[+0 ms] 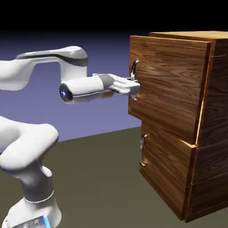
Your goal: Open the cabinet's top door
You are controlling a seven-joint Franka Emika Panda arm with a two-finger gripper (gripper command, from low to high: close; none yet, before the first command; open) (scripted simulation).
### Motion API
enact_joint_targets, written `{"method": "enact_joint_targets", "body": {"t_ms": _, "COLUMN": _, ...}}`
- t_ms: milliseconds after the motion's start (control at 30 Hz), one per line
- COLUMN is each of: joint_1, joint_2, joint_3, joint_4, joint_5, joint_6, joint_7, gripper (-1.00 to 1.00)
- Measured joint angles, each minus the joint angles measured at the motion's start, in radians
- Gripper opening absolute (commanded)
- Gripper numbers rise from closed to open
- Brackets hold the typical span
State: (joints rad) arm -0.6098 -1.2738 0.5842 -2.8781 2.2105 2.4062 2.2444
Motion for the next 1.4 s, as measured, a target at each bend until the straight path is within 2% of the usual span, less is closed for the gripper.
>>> {"method": "enact_joint_targets", "body": {"t_ms": 367, "joint_1": 0.044, "joint_2": -0.072, "joint_3": -0.399, "joint_4": -0.120, "joint_5": -0.407, "joint_6": -0.296, "joint_7": 0.013, "gripper": -1.00}}
{"method": "enact_joint_targets", "body": {"t_ms": 733, "joint_1": 0.009, "joint_2": 0.042, "joint_3": -0.797, "joint_4": -0.072, "joint_5": -0.808, "joint_6": -0.613, "joint_7": -0.043, "gripper": -1.00}}
{"method": "enact_joint_targets", "body": {"t_ms": 1033, "joint_1": 0.093, "joint_2": 0.299, "joint_3": -1.124, "joint_4": 0.126, "joint_5": -1.115, "joint_6": -0.916, "joint_7": -0.142, "gripper": -1.00}}
{"method": "enact_joint_targets", "body": {"t_ms": 1400, "joint_1": 0.405, "joint_2": 0.670, "joint_3": -1.509, "joint_4": 0.517, "joint_5": -1.339, "joint_6": -1.323, "joint_7": -0.289, "gripper": -1.00}}
